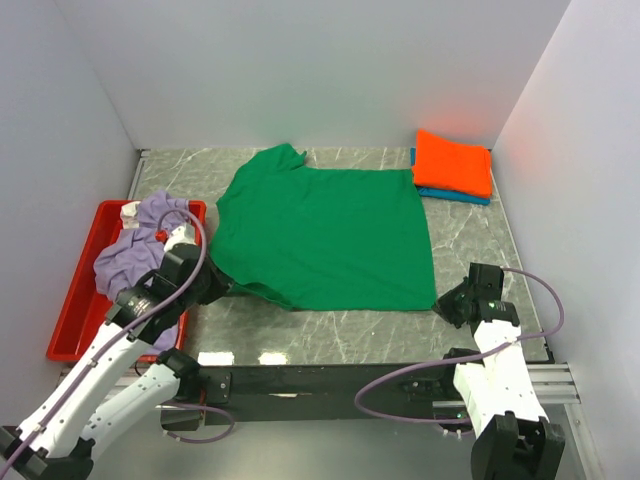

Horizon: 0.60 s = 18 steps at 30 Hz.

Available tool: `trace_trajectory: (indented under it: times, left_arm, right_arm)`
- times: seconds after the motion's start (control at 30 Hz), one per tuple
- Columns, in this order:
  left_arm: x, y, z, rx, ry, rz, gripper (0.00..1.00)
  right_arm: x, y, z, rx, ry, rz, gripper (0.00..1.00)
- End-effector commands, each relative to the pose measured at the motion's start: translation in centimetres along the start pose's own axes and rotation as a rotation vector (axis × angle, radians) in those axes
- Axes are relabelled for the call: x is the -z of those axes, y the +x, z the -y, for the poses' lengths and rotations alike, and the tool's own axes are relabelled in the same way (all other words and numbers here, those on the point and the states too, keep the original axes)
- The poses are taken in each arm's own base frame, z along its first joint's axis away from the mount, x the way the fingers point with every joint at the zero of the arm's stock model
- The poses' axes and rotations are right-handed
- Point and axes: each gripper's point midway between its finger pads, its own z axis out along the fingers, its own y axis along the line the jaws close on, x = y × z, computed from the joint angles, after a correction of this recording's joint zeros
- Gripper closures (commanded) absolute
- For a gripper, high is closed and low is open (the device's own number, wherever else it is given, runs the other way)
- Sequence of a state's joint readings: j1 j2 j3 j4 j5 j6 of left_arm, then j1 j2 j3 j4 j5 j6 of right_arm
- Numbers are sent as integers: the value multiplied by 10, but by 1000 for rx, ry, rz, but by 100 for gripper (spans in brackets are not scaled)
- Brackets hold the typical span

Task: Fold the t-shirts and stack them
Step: Fold the tshirt

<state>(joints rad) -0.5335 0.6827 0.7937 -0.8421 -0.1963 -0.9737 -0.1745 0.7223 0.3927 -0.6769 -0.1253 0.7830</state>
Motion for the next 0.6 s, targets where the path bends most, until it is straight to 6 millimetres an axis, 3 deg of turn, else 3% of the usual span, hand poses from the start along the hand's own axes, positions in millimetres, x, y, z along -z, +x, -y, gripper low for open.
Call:
trace_trajectory:
  times: [0.0, 0.1, 0.23, 0.4, 0.43, 0.57]
  left_arm:
    - [3, -15, 9, -6, 5, 41, 100]
    - [-10, -22, 15, -34, -36, 48, 100]
    - [-24, -49, 35, -66, -55, 104, 100]
    - [-54, -73, 47, -81, -111, 120, 100]
    - [-60, -82, 44, -72, -125, 132, 100]
    - [-87, -96, 37, -54, -180, 118, 100]
  right_arm:
    - [8, -14, -17, 23, -38, 30, 100]
    - [10, -27, -33, 26, -68, 49, 100]
    - [9, -49, -66, 32, -135, 65, 100]
    - [-13, -65, -93, 47, -139, 9, 100]
    - [-13, -74, -105, 59, -162, 19, 100]
    - [-37, -82, -123, 83, -155, -31, 100]
